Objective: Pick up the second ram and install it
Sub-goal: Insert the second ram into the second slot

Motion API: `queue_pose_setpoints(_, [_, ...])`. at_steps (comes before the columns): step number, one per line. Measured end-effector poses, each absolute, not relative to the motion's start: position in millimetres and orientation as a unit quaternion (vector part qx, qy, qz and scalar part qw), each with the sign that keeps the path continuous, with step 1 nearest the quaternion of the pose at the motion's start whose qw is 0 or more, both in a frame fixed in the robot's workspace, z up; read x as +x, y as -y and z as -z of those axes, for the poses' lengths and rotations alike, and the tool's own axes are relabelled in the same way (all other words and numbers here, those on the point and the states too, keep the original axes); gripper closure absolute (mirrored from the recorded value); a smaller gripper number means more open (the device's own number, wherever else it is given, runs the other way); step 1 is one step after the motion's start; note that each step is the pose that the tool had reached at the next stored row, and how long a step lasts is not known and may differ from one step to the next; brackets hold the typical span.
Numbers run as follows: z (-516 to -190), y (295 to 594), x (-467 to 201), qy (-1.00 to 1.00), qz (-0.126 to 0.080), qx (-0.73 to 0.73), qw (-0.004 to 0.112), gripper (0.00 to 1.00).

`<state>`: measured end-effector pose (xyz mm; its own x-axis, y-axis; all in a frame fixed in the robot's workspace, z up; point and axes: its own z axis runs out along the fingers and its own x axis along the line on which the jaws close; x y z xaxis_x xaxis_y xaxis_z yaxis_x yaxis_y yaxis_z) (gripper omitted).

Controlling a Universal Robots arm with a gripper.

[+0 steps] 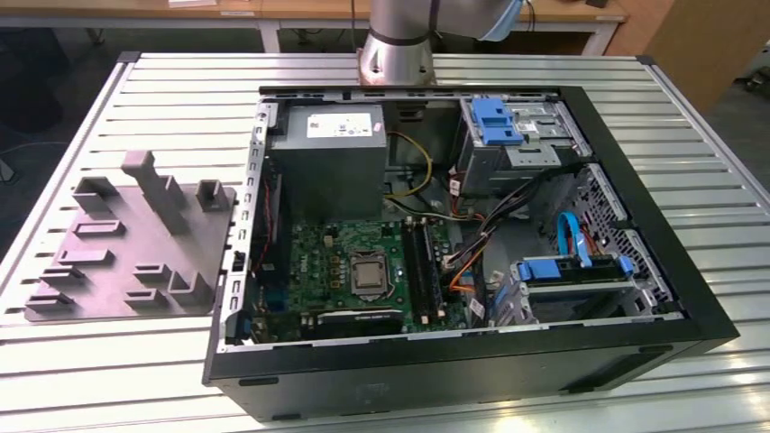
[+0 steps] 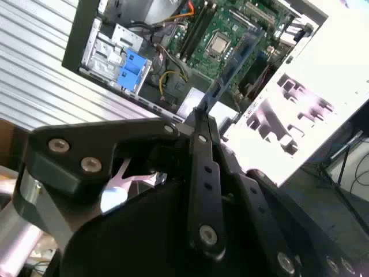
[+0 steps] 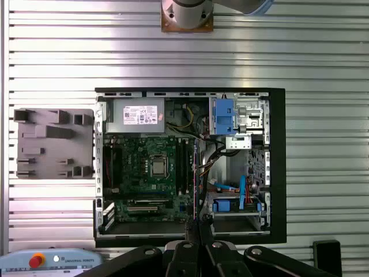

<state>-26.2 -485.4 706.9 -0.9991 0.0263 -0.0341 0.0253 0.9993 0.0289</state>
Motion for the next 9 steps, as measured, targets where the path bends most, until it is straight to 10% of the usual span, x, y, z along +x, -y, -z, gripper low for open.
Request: queue_pose_setpoints(9, [-695,486,-29,-1.000,-0.014,0.013,0.017,0.89])
